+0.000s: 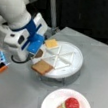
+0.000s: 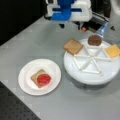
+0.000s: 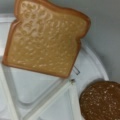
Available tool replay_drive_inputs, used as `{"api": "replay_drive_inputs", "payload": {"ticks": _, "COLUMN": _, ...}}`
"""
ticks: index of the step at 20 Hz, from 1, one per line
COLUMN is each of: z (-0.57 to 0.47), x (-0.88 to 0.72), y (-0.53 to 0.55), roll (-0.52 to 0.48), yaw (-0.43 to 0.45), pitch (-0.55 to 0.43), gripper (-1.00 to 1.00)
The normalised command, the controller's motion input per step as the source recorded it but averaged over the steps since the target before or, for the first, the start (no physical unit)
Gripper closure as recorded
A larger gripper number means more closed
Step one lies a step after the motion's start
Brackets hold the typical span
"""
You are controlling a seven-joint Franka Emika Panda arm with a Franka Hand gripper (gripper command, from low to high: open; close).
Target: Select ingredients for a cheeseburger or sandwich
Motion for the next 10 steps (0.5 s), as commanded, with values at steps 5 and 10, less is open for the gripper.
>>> {"api": "replay_drive_inputs", "payload": {"ticks": 5, "z": 0.0, "x": 0.14, "y": -0.23, "roll": 0.475, "yaw": 0.052, "pitch": 0.177, "gripper": -1.0}}
{"api": "replay_drive_inputs", "payload": {"ticks": 10, "z": -0.06, "x": 0.18, "y": -0.24, "roll": 0.515, "yaw": 0.093, "pitch": 0.223, "gripper": -1.0}}
